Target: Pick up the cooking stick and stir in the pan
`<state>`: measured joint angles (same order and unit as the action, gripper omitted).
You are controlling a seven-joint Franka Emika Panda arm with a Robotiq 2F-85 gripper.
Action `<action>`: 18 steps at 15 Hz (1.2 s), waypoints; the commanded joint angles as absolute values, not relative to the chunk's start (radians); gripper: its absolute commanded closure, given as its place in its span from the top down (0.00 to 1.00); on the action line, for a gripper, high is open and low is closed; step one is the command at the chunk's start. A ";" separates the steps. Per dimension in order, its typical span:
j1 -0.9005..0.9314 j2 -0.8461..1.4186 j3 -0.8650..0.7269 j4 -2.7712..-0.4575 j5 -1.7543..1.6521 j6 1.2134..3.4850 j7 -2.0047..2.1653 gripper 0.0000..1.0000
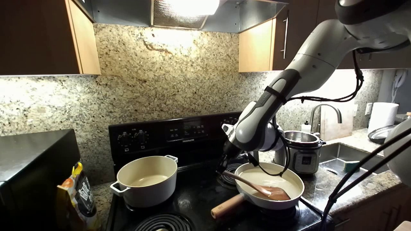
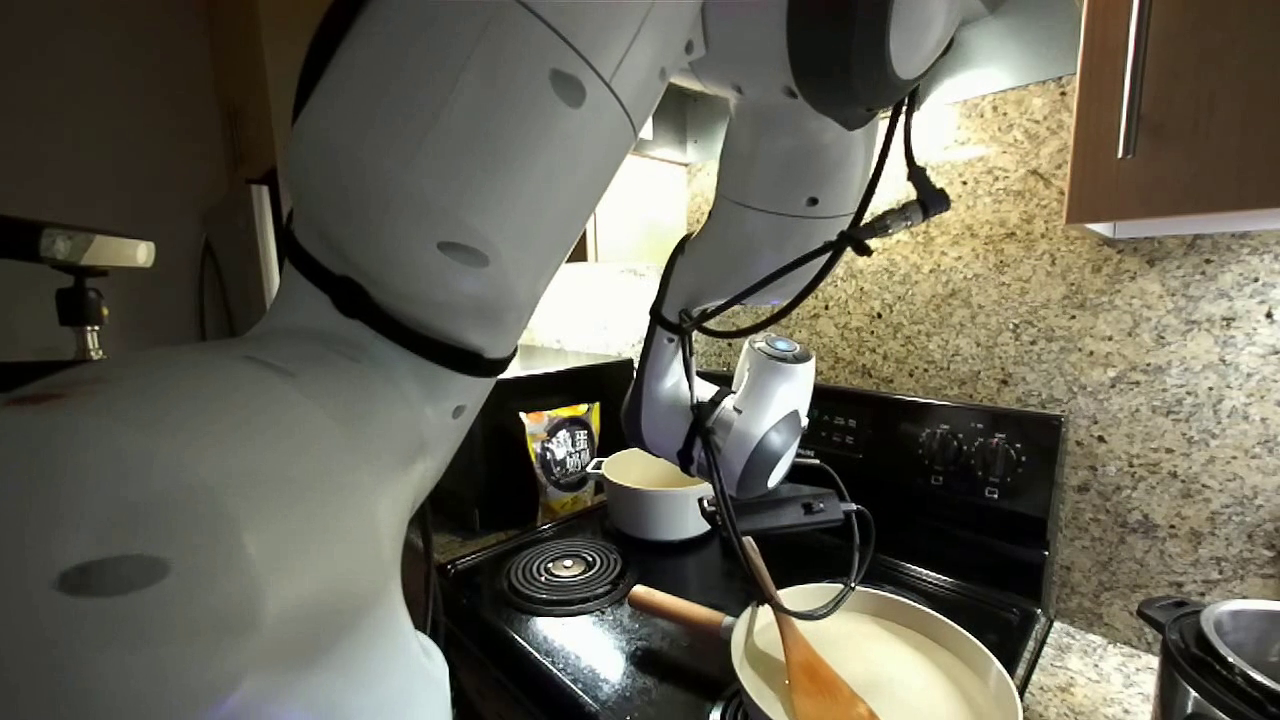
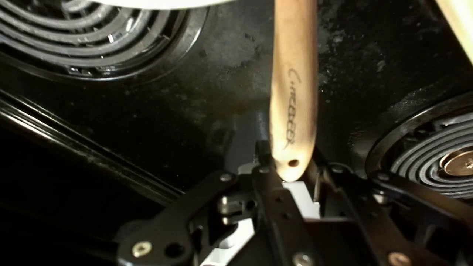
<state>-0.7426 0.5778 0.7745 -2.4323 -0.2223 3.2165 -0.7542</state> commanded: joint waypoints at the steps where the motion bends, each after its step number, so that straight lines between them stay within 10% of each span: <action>1: -0.896 0.620 0.854 -2.432 -0.301 3.205 -0.734 0.11; 8: -1.114 0.699 1.031 -2.296 -0.330 2.978 -0.840 0.10; 18: -0.945 0.691 1.048 -2.145 -0.272 2.814 -0.949 0.10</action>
<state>-1.0006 0.6877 1.0564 -2.1802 -0.3179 2.8553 -0.8726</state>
